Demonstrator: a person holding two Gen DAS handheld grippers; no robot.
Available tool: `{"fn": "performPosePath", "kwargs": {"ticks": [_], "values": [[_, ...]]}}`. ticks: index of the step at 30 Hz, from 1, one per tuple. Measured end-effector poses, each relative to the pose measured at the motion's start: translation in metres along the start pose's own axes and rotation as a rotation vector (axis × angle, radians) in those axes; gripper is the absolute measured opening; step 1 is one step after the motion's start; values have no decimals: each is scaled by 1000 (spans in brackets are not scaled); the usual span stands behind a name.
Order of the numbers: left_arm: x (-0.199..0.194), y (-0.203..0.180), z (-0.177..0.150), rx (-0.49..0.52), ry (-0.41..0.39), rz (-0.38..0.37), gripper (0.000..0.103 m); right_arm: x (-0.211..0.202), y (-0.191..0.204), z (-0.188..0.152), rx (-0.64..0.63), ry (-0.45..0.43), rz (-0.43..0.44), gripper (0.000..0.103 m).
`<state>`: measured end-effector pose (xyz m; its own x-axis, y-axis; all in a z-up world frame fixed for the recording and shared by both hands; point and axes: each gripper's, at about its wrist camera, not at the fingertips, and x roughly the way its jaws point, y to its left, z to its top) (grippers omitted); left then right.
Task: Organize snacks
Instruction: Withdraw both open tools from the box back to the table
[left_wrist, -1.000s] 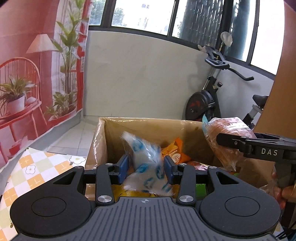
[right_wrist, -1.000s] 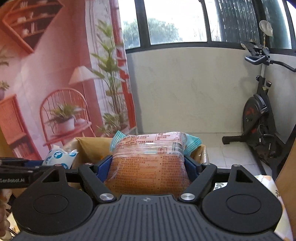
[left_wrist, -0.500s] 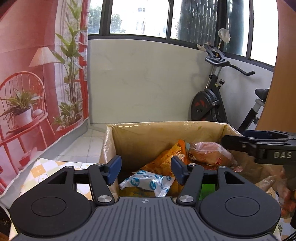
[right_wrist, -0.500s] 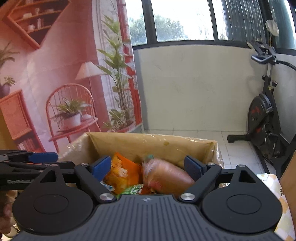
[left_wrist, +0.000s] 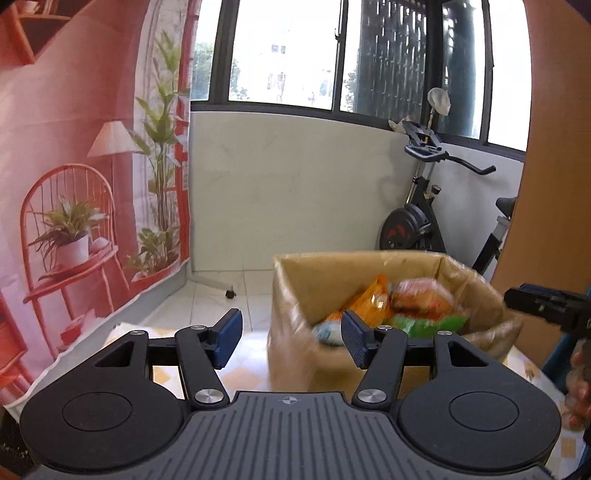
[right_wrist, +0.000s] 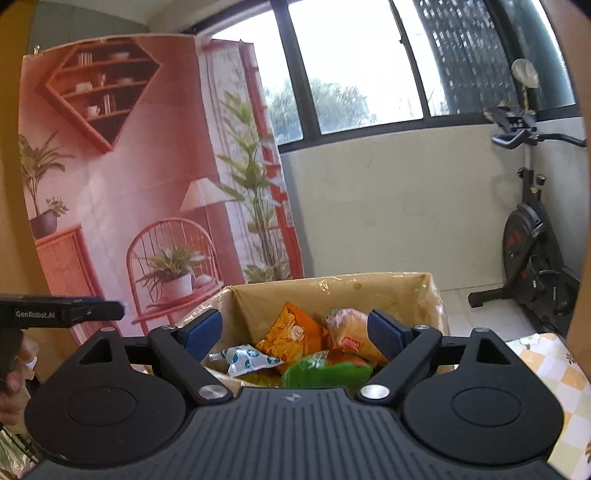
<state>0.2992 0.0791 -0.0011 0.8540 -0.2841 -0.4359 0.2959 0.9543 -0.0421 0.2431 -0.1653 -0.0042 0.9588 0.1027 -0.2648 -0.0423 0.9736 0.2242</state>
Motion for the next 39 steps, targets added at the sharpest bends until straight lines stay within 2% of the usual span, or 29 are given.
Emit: {"fn": "performPosePath", "kwargs": {"ticks": [4,7,11,14,19,23,30,34,39], "values": [[-10,12,-28,-19,39,-21,62,-20,6,-23,-17,-47,-51,88],[-10,18,-51,-56,94,-32,62,-31,10,-44,-29,-63,-53,88],[-3,22,-79,-105,156,-36,62,-32,17,-71,-65,-9,-58,88],[-1,23,-97,-133,189,-50,62,-31,22,-92,-52,45,-43,84],[5,15,-120,-119,250,-61,61,-30,28,-122,-29,144,-37,78],[9,7,-137,-112,282,-76,61,-19,29,-141,-2,263,-20,69],[12,-6,-159,-135,318,-98,61,7,29,-169,61,480,31,66],[13,-14,-172,-145,344,-111,60,17,30,-182,75,555,46,64],[13,-13,-182,-203,352,-112,59,27,31,-190,86,608,65,57]]}}
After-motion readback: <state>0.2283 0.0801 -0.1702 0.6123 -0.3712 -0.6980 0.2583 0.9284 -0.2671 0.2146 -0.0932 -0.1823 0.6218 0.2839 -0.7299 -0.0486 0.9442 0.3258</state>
